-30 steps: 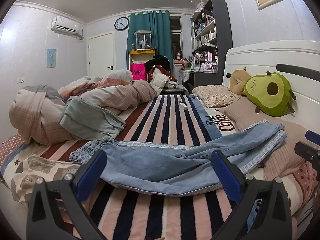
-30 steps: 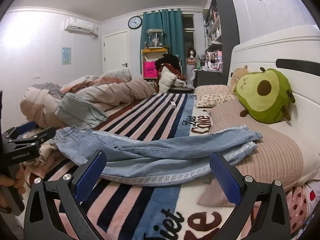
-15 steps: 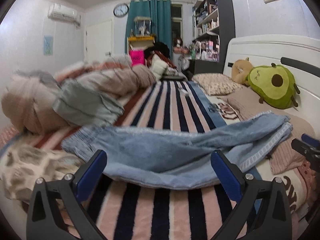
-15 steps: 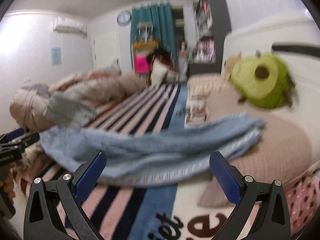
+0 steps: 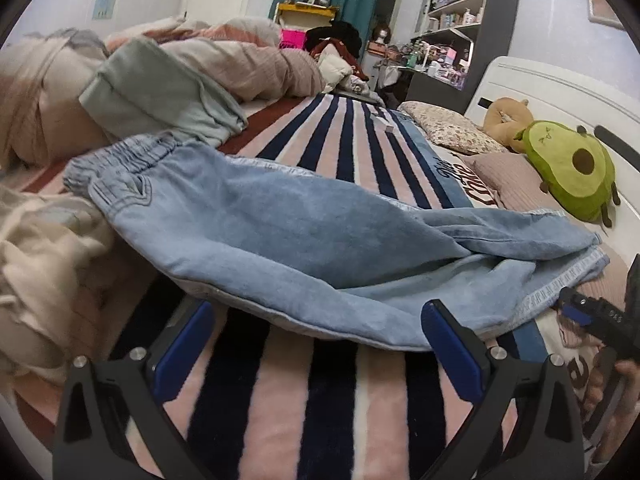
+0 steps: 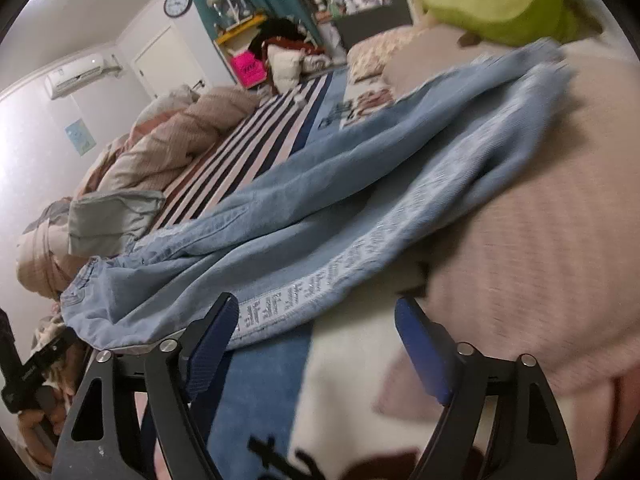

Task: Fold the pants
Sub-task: 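Grasp the jeans waistband with the left tool while the right tool grasps the leg hems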

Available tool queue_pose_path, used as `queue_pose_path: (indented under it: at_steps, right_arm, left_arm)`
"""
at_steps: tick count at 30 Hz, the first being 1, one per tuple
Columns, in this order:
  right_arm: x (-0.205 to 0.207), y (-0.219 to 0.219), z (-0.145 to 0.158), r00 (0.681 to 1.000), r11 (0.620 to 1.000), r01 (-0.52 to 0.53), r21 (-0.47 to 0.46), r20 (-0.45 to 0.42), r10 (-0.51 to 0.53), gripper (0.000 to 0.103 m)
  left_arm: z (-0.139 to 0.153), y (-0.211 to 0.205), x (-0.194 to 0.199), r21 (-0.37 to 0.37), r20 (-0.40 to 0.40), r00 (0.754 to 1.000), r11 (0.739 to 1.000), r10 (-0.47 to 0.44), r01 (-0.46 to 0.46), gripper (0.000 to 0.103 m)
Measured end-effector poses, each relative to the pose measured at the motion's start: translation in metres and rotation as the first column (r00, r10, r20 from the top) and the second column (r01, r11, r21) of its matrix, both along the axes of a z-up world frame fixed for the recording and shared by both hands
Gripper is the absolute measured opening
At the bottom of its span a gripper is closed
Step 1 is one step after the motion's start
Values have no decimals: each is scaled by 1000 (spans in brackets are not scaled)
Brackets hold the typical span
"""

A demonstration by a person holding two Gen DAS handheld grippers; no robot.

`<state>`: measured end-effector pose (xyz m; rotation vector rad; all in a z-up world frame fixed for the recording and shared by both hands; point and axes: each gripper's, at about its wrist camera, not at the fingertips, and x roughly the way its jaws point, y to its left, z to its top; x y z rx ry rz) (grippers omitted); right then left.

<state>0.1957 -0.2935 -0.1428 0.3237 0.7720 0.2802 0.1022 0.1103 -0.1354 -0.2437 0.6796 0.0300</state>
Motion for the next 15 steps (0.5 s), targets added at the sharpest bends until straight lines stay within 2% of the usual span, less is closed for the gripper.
queue_pose_path:
  at_steps: [3,4,6,7,8,9,10,11,12,15]
  right_arm:
    - [15,8,-6,999,997,53,-48,-6,-53,71]
    - [19,10,-8,998,996,65,-56,-8,-66,64]
    - [29,12,-12,996,995,91,-49,-22,-92,51]
    - [32,12,-14,994,994,102,-44,-25,-103,38]
    - [33,12,-15,992,991,121,-50,-21,-122,22]
    - [35,11,-14,991,990,130,-51,-16,-131,16]
    - [35,10,-13,990,989,139,-46,-8,-140,8]
    - [32,8,-11,989,989,145,-31,7,-145,5]
    - [29,7,-7,989,989,148,-22,26,-147,4]
    - [16,6,6,986,989,148,-15,82,-146,3]
  left_arm:
    - [-6,3,12,-33,-7,1000,999,8,-8,101]
    - [-7,4,16,-49,-9,1000,999,10,-10,99]
    - [-11,7,22,-71,-16,1000,997,18,-19,88]
    - [-13,9,25,-79,-20,999,997,25,-26,83]
    - [-15,11,28,-83,-22,999,996,33,-35,69]
    - [-16,12,30,-81,-22,999,996,40,-42,53]
    - [-16,14,32,-79,-19,999,996,49,-50,45]
    - [-16,15,32,-79,-14,999,996,50,-51,30]
    - [-15,17,32,-81,-8,999,995,50,-51,20]
    - [-11,21,26,-94,7,999,995,36,-36,8]
